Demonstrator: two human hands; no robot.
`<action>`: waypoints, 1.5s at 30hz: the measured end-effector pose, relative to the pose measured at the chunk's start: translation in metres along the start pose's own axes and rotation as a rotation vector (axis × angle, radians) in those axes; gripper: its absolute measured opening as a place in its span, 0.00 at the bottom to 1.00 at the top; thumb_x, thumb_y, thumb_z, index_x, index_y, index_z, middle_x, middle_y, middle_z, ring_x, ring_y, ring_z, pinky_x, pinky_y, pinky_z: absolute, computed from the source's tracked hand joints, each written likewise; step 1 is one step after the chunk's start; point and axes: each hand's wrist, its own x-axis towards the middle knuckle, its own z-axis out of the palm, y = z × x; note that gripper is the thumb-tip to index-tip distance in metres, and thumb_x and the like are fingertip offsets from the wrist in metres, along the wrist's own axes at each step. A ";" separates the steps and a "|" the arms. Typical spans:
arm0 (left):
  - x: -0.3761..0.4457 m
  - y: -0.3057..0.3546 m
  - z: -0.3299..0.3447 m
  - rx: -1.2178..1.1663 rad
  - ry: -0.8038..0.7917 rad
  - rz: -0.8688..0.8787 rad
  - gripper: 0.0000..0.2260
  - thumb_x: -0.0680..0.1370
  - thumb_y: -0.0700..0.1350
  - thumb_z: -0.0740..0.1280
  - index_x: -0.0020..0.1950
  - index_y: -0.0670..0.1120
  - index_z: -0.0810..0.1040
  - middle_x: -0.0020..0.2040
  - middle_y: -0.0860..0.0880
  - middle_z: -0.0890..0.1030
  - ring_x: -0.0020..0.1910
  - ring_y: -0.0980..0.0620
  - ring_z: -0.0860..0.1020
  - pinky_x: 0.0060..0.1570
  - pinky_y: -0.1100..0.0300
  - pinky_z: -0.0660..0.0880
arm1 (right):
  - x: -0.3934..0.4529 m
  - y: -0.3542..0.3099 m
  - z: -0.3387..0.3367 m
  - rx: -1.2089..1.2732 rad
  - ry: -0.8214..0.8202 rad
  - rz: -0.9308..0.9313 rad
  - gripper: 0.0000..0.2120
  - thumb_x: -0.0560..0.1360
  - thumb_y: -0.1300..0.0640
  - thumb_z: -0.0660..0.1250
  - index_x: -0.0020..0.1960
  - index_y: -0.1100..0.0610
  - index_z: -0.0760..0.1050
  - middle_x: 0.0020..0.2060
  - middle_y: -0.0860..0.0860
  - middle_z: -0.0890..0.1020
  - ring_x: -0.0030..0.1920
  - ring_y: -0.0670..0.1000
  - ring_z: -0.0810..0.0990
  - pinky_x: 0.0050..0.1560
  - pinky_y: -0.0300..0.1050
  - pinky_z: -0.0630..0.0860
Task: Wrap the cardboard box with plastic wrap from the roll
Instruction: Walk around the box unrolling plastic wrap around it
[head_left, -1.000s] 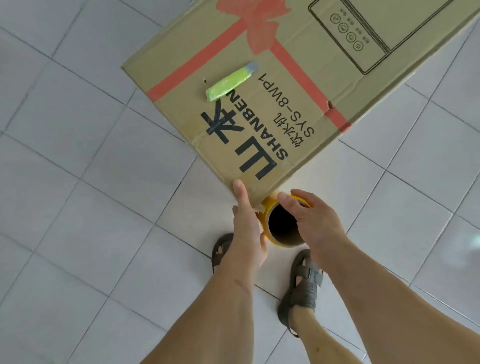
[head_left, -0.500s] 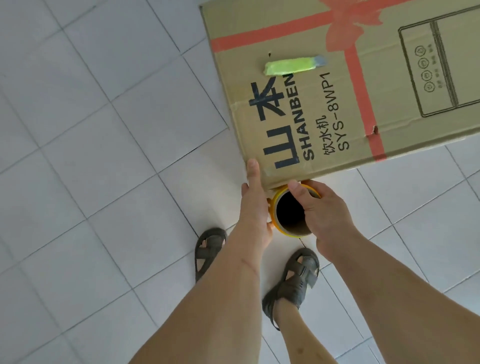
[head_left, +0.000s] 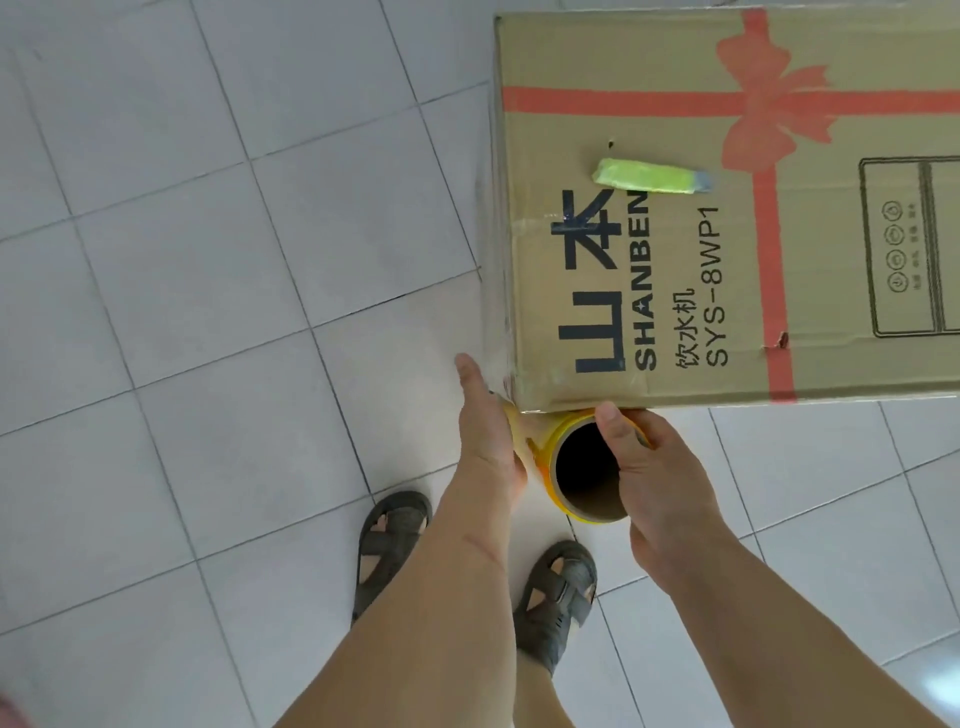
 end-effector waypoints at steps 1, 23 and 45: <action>0.010 -0.002 -0.001 0.042 -0.013 -0.038 0.34 0.87 0.69 0.46 0.81 0.50 0.75 0.64 0.53 0.87 0.70 0.44 0.83 0.69 0.50 0.80 | 0.001 0.001 0.000 0.001 -0.004 -0.004 0.09 0.76 0.43 0.68 0.52 0.45 0.79 0.50 0.45 0.83 0.53 0.48 0.79 0.48 0.44 0.73; 0.077 -0.009 -0.013 0.024 -0.062 -0.076 0.26 0.91 0.62 0.49 0.72 0.50 0.81 0.48 0.49 0.92 0.44 0.52 0.90 0.40 0.57 0.87 | 0.007 0.009 -0.001 0.039 -0.017 -0.082 0.28 0.57 0.30 0.69 0.54 0.39 0.80 0.48 0.39 0.84 0.54 0.46 0.80 0.53 0.47 0.77; -0.029 -0.013 0.041 0.753 -0.049 -0.036 0.38 0.73 0.78 0.64 0.79 0.60 0.73 0.72 0.51 0.83 0.73 0.47 0.79 0.78 0.41 0.72 | -0.012 0.019 -0.038 0.218 -0.103 0.109 0.18 0.80 0.38 0.58 0.68 0.40 0.71 0.57 0.44 0.77 0.58 0.49 0.74 0.54 0.45 0.68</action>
